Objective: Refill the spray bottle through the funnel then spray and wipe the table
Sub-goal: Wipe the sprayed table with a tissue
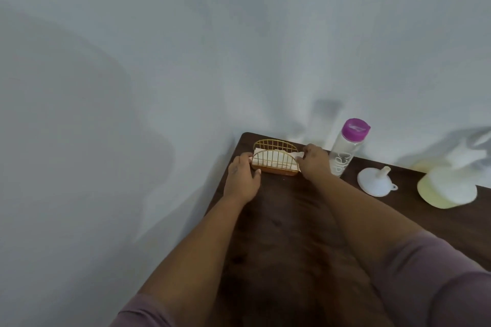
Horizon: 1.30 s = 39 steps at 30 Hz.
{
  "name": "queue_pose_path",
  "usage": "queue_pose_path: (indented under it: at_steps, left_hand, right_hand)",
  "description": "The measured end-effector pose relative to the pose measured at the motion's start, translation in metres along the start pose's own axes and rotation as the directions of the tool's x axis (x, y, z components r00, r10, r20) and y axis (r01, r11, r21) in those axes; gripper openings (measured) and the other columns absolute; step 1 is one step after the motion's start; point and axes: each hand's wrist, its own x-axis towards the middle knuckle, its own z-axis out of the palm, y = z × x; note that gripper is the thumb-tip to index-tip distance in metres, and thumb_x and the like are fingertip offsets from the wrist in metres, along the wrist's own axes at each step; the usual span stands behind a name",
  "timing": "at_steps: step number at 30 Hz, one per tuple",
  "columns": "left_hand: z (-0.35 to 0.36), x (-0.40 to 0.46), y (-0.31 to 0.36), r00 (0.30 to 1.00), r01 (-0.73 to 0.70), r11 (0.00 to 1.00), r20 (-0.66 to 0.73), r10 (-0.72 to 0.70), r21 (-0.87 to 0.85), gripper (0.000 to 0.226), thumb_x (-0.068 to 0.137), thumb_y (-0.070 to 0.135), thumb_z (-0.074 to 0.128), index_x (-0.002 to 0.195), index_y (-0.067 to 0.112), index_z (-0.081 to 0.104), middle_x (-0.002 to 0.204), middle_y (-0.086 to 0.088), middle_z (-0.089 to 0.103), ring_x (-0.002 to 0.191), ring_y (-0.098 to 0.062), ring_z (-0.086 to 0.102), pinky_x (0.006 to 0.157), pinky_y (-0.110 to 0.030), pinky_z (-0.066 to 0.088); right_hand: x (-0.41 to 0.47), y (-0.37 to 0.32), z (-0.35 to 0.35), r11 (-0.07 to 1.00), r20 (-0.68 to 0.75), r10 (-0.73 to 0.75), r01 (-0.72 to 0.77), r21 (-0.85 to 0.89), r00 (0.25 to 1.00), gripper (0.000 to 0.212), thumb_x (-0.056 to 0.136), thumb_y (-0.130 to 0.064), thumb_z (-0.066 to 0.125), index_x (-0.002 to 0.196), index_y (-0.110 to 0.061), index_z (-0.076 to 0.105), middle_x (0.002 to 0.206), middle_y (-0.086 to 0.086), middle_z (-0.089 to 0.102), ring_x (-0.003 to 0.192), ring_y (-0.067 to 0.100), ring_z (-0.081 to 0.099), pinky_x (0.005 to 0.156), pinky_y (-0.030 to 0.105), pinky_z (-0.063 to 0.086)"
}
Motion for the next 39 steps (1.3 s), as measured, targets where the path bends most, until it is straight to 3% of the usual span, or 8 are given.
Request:
queue_pose_path:
  at_steps: [7, 10, 20, 23, 27, 30, 35, 39]
  left_hand:
    - [0.011, 0.016, -0.006, 0.990, -0.128, 0.990, -0.045, 0.130, 0.053, 0.049, 0.100, 0.033, 0.049, 0.148, 0.032, 0.038, 0.124, 0.000, 0.055, 0.115, -0.015, 0.051, 0.090, -0.025, 0.046]
    - [0.012, 0.020, -0.002, 0.991, -0.126, 0.987, -0.038, 0.130, 0.096, 0.046, 0.101, 0.033, 0.047, 0.147, 0.031, 0.041, 0.133, -0.002, 0.053, 0.123, -0.017, 0.047, 0.098, -0.029, 0.046]
    - [0.016, 0.015, 0.003, 0.994, -0.102, 0.983, -0.027, 0.108, 0.151, 0.053, 0.100, 0.029, 0.048, 0.150, 0.032, 0.032, 0.131, -0.003, 0.056, 0.120, -0.017, 0.049, 0.097, -0.032, 0.050]
    - [0.017, 0.012, 0.005, 0.996, -0.084, 0.979, 0.011, 0.084, 0.185, 0.058, 0.100, 0.029, 0.048, 0.153, 0.034, 0.023, 0.130, -0.002, 0.056, 0.119, -0.017, 0.049, 0.096, -0.032, 0.050]
    - [0.015, 0.012, 0.008, 0.998, -0.046, 0.978, 0.060, 0.034, 0.203, 0.064, 0.099, 0.028, 0.050, 0.154, 0.036, 0.018, 0.129, -0.001, 0.059, 0.122, -0.019, 0.049, 0.098, -0.038, 0.051]
    - [0.015, 0.013, 0.009, 0.996, -0.019, 0.978, 0.088, 0.000, 0.210, 0.066, 0.099, 0.028, 0.051, 0.154, 0.038, 0.015, 0.129, -0.003, 0.059, 0.121, -0.020, 0.050, 0.098, -0.038, 0.051]
    - [0.015, 0.012, 0.012, 0.990, 0.003, 0.981, 0.138, -0.030, 0.194, 0.070, 0.098, 0.029, 0.053, 0.154, 0.038, 0.011, 0.135, -0.005, 0.056, 0.125, -0.022, 0.048, 0.101, -0.038, 0.048]
    - [0.014, 0.012, 0.023, 0.986, 0.066, 0.994, 0.149, -0.078, 0.082, 0.060, 0.101, 0.041, 0.043, 0.154, 0.032, 0.017, 0.147, -0.009, 0.046, 0.137, -0.030, 0.040, 0.110, -0.044, 0.038]
  right_hand:
    - [0.005, 0.003, 0.007, 1.000, -0.027, 0.017, -0.017, 0.014, 0.999, 0.010, 0.094, -0.018, 0.055, 0.099, -0.013, 0.062, 0.102, 0.009, 0.067, 0.085, 0.018, 0.054, 0.072, 0.030, 0.045]
    - [0.000, -0.003, 0.003, 0.997, -0.039, -0.074, 0.074, 0.022, 0.997, 0.004, 0.094, -0.015, 0.051, 0.091, -0.016, 0.052, 0.097, 0.007, 0.063, 0.083, 0.019, 0.054, 0.068, 0.031, 0.042]
    - [-0.015, -0.030, -0.020, 0.933, -0.143, -0.357, 0.360, -0.007, 0.923, 0.013, 0.095, -0.012, 0.041, 0.104, -0.014, 0.050, 0.086, 0.013, 0.056, 0.076, 0.026, 0.052, 0.062, 0.030, 0.039]
    - [-0.017, -0.043, -0.029, 0.923, -0.158, -0.335, 0.357, 0.143, 0.929, 0.013, 0.096, -0.004, 0.041, 0.104, -0.005, 0.050, 0.074, 0.013, 0.059, 0.063, 0.025, 0.053, 0.054, 0.030, 0.040]
    - [-0.018, -0.049, -0.038, 0.910, -0.146, -0.261, 0.293, 0.293, 0.954, 0.013, 0.097, -0.004, 0.042, 0.107, -0.009, 0.050, 0.088, 0.011, 0.063, 0.066, 0.027, 0.063, 0.061, 0.038, 0.056]
    - [-0.019, -0.053, -0.044, 0.897, -0.174, -0.222, 0.271, 0.349, 0.959, 0.018, 0.097, -0.005, 0.043, 0.112, -0.008, 0.051, 0.088, 0.005, 0.057, 0.061, 0.012, 0.052, 0.053, 0.020, 0.046]
    - [-0.019, -0.061, -0.052, 0.867, -0.189, -0.173, 0.240, 0.437, 0.967, 0.024, 0.097, -0.005, 0.041, 0.115, -0.015, 0.053, 0.088, 0.003, 0.056, 0.064, 0.011, 0.048, 0.060, 0.021, 0.040]
    - [-0.027, -0.067, -0.063, 0.746, -0.089, -0.047, 0.095, 0.659, 0.995, 0.032, 0.097, -0.004, 0.036, 0.114, -0.022, 0.056, 0.106, 0.005, 0.056, 0.072, 0.013, 0.050, 0.058, 0.027, 0.048]
